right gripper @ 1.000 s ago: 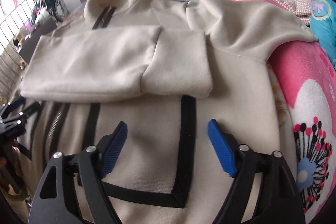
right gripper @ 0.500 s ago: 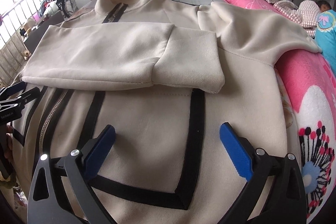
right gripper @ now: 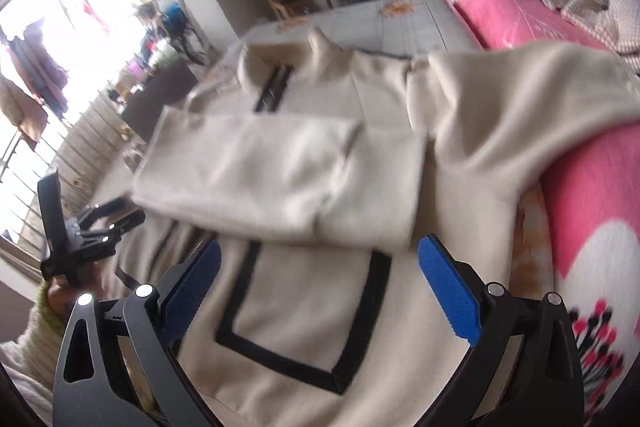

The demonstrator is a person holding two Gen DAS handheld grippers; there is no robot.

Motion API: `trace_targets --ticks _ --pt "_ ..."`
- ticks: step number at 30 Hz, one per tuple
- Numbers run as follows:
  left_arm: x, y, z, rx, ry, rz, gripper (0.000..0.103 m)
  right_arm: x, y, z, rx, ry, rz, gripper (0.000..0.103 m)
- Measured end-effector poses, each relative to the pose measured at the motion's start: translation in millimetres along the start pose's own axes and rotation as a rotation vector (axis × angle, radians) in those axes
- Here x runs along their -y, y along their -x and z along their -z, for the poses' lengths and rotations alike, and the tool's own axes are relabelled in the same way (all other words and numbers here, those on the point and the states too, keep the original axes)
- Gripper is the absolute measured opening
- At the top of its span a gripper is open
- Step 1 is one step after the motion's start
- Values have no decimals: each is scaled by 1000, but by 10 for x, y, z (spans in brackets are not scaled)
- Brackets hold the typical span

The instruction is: Fold large clothes

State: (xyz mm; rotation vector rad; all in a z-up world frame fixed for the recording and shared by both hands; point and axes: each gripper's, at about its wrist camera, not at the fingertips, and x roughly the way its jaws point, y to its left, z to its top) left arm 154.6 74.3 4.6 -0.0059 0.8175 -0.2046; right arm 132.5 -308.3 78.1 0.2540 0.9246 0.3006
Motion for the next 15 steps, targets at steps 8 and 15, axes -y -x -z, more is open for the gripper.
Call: trace_targets --ticks 8,15 --pt "-440 64 -315 68 131 -88 87 383 -582 -536 -94 -103 12 63" --pt "-579 -423 -381 -59 146 -96 51 484 -839 -552 -148 -111 105 35"
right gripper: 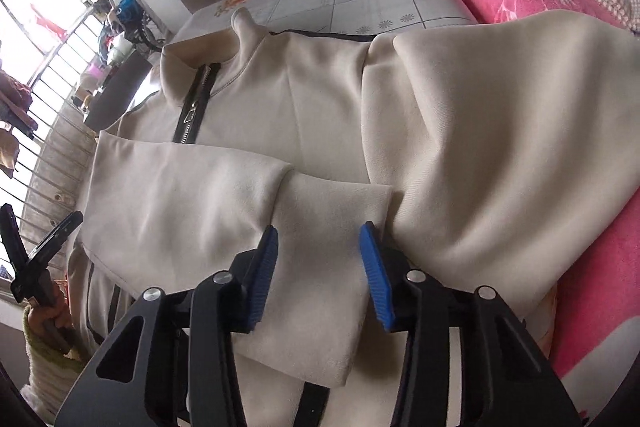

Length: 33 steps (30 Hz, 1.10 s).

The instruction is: Fold large clothes

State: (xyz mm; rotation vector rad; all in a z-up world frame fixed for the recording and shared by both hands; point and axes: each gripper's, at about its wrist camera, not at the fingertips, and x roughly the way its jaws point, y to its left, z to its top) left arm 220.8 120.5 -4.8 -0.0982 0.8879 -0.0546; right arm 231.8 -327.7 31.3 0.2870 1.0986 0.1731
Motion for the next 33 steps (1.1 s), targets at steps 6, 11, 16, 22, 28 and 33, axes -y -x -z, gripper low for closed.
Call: trace_targets --ticks 6,11,16,22,28,33 --pt "-78 -240 -20 -36 35 7 27 -4 -91 -59 -20 0 33 19" --pt "-70 -248 5 -11 41 21 20 -78 -115 -92 -34 17 82 19" --pt "-102 -237 25 7 58 41 18 -105 -50 -109 -19 2 123 35" --pt "-161 -236 27 13 88 74 18 -126 -62 -138 0 -3 150 41" --pt "-179 -244 25 11 95 77 19 -98 -100 -283 35 -25 171 43" --pt "-190 -233 11 -6 98 75 20 36 -248 -371 -12 -56 175 47"
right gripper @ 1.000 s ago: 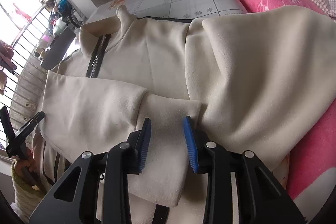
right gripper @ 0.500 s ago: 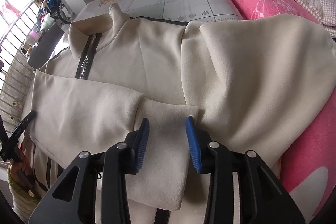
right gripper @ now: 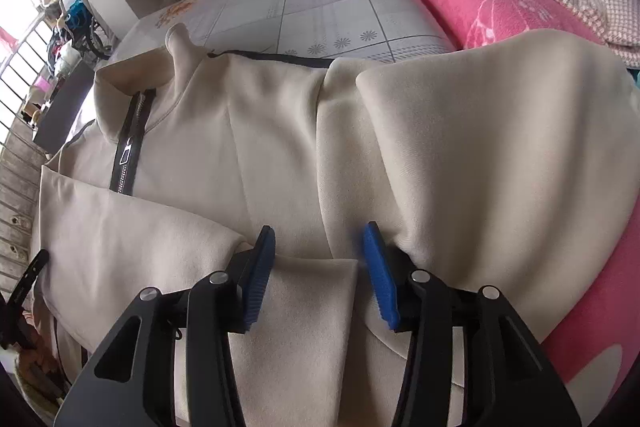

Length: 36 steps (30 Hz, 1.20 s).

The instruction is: Fold large clothes

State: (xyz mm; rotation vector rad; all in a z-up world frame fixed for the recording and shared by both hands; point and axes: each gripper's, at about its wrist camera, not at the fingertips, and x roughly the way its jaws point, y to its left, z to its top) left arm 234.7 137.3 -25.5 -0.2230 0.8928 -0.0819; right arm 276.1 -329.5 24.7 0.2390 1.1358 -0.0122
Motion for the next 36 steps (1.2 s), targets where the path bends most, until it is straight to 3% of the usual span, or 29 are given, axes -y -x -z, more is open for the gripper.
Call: trace_targets --ticks 6,8,10,13,18,21,23,25,28,32,36 --pt "-8 20 3 -20 2 -1 21 -48 96 71 -51 24 -27 46" --pt "19 17 11 -17 -14 -15 21 -87 124 115 -42 65 15 19" --pt "63 13 21 -7 -32 -30 18 -129 161 135 -14 110 45 8" --pt "131 21 35 7 -72 -61 13 -246 322 84 49 150 23 8" --pt "133 175 -22 50 -48 -59 12 -568 956 -267 279 232 -44 7" --pt "121 212 -44 86 -48 -123 4 -559 1092 -431 357 236 -41 7" --pt "53 173 -54 67 -24 -123 4 -442 910 -502 319 202 -33 7" --pt "-28 86 -40 23 17 -97 4 -283 492 -528 188 160 -42 8" --pt "-71 56 -4 5 23 -95 4 -102 62 -455 93 120 -15 10" --pt "-55 294 3 68 -1 -34 4 -37 206 -387 176 102 -35 15" --pt "167 501 43 88 -113 72 4 -293 490 -227 241 238 -53 15"
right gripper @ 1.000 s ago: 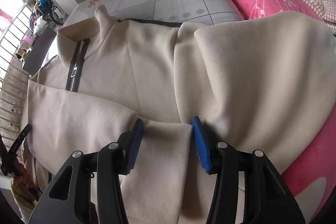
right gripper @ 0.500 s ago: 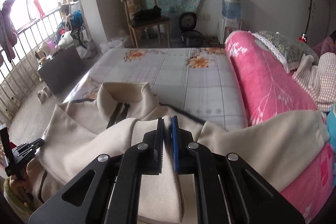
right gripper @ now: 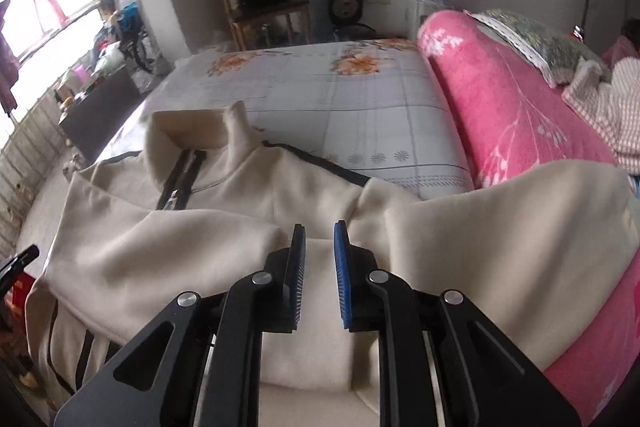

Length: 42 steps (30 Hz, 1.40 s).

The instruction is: Fold large clothes

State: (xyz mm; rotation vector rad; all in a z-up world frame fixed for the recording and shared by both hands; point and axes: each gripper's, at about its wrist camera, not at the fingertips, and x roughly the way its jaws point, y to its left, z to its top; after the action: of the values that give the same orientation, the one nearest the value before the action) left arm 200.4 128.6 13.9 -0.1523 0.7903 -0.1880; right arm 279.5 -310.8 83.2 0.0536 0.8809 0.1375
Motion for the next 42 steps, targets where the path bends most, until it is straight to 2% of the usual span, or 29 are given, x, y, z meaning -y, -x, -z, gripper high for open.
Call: trace_targets --ticks 3,6,8,9,11,13,16,21,24,26,28,30,32,35,38,39,41,42 --pt "210 -126 65 -80 -69 31 4 -288 -22 139 -56 117 -85 15" --pt "273 -346 183 -180 -70 -14 4 -410 -216 369 -156 159 -114 15" --pt "225 -333 228 -174 -42 -11 4 -396 -354 517 -220 169 -83 15" --pt "205 -334 239 -176 -39 -14 4 -386 -313 537 -191 177 -86 16" --pt "176 -302 258 -176 -36 -16 4 -395 -276 504 -221 175 -53 16" --pt "184 -298 274 -167 -43 -12 4 -538 -197 412 -206 203 -32 16" --pt "197 -295 299 -148 -44 -20 4 -892 -146 304 -172 266 -124 16" --pt "189 -247 347 -106 -21 -34 4 -1546 -537 146 -219 329 -279 16" --pt "182 -227 371 -78 -15 -34 4 -1729 -905 108 -273 329 -257 15" --pt "180 -215 397 -60 -24 -34 4 -1734 -1005 -33 -252 318 -238 10" --pt "176 -190 414 -46 -28 -29 5 -1715 -1026 -178 -257 269 -205 10" --pt "168 -152 427 -33 -31 -16 6 -1803 -912 -221 -231 295 -181 14" --pt "154 -108 434 -27 -32 6 13 -1986 -743 -215 -219 346 -248 15" --pt "130 -76 424 -36 -27 14 14 -2298 -752 -87 -303 403 -365 16" --pt "111 -72 418 -51 -6 9 14 -2562 -1049 40 -387 452 -347 17" --pt "111 -72 416 -51 -4 9 14 -2590 -1065 -21 -337 436 -364 18" --pt "103 -71 420 -51 4 12 14 -2631 -1177 -175 -331 387 -348 18" --pt "93 -60 421 -50 11 17 14 -2651 -1231 -263 -321 358 -313 18"
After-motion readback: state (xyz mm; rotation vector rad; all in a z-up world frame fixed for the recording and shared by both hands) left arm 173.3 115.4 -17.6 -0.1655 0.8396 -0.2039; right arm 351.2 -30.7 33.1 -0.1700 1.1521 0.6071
